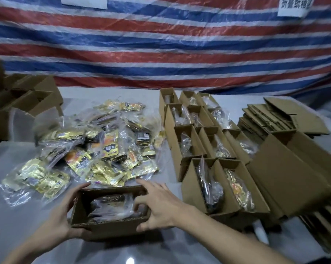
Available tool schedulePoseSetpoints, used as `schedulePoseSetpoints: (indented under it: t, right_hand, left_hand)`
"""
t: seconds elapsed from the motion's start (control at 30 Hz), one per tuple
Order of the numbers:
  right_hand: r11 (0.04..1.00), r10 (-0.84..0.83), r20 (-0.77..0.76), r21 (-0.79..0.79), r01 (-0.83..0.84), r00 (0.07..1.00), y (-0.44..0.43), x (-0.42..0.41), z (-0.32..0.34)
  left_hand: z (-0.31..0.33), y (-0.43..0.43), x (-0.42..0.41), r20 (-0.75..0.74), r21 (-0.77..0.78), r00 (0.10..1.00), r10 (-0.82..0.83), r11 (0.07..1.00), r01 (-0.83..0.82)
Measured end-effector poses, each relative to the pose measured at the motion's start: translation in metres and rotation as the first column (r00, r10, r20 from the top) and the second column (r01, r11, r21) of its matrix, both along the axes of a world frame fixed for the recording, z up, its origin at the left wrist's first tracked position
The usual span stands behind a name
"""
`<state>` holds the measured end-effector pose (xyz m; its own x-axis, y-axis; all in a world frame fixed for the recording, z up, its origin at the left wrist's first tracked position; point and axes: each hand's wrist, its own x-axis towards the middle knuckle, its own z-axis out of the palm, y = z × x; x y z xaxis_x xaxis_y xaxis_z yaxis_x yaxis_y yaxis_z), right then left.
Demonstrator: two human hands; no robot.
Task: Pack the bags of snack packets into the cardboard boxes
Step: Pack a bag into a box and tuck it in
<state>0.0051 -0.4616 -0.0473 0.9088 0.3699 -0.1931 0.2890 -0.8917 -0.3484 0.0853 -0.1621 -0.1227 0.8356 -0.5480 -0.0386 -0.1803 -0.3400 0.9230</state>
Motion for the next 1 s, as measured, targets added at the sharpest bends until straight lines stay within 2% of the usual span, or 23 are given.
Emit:
schedulePoseSetpoints:
  t: [0.2, 0.3, 0.37, 0.4, 0.47, 0.53, 0.63, 0.77, 0.87, 1.0]
  right_hand:
    - [0.997, -0.037, 0.051, -0.059, 0.04, 0.998, 0.019, -0.005, -0.005]
    - [0.987, -0.143, -0.053, 0.062, 0.146, 0.988, 0.016, -0.01, -0.012]
    - [0.93, -0.287, -0.185, 0.179, 0.32, 0.94, 0.014, -0.011, -0.013]
    - [0.887, -0.359, -0.216, 0.222, 0.404, 0.908, 0.014, -0.01, -0.012]
    - [0.809, -0.467, -0.239, 0.274, 0.521, 0.851, 0.011, -0.003, -0.011]
    - [0.766, -0.511, -0.273, 0.285, 0.576, 0.815, 0.004, 0.006, -0.009]
    - [0.754, -0.521, -0.311, 0.271, 0.599, 0.795, 0.002, 0.014, -0.003]
    - [0.703, -0.595, -0.214, 0.328, 0.631, 0.774, 0.008, 0.003, 0.012]
    - [0.643, -0.633, -0.179, 0.42, 0.64, 0.753, 0.005, -0.018, 0.04]
    - [0.546, -0.739, -0.056, 0.534, 0.646, 0.671, -0.015, -0.054, 0.093]
  left_hand:
    - [-0.004, 0.002, 0.01, -0.12, 0.078, 0.992, -0.04, 0.996, 0.05]
    - [0.0, 0.0, 0.009, -0.143, 0.034, 0.989, -0.032, 0.999, 0.037]
    - [0.006, -0.01, 0.003, -0.272, -0.049, 0.957, 0.104, 0.991, -0.122]
    - [0.012, -0.019, -0.001, -0.362, -0.029, 0.914, 0.186, 0.977, -0.21]
    - [0.032, -0.039, -0.01, -0.483, 0.118, 0.815, 0.322, 0.946, -0.303]
    - [0.053, -0.056, -0.018, -0.534, 0.255, 0.753, 0.385, 0.922, -0.29]
    - [0.073, -0.074, -0.019, -0.524, 0.256, 0.747, 0.41, 0.912, -0.32]
    - [0.097, -0.084, -0.01, -0.467, 0.24, 0.728, 0.501, 0.865, -0.441]
    - [0.125, -0.094, -0.005, -0.39, 0.235, 0.778, 0.492, 0.871, -0.433]
    - [0.184, -0.133, 0.001, -0.203, 0.135, 0.877, 0.436, 0.899, -0.416]
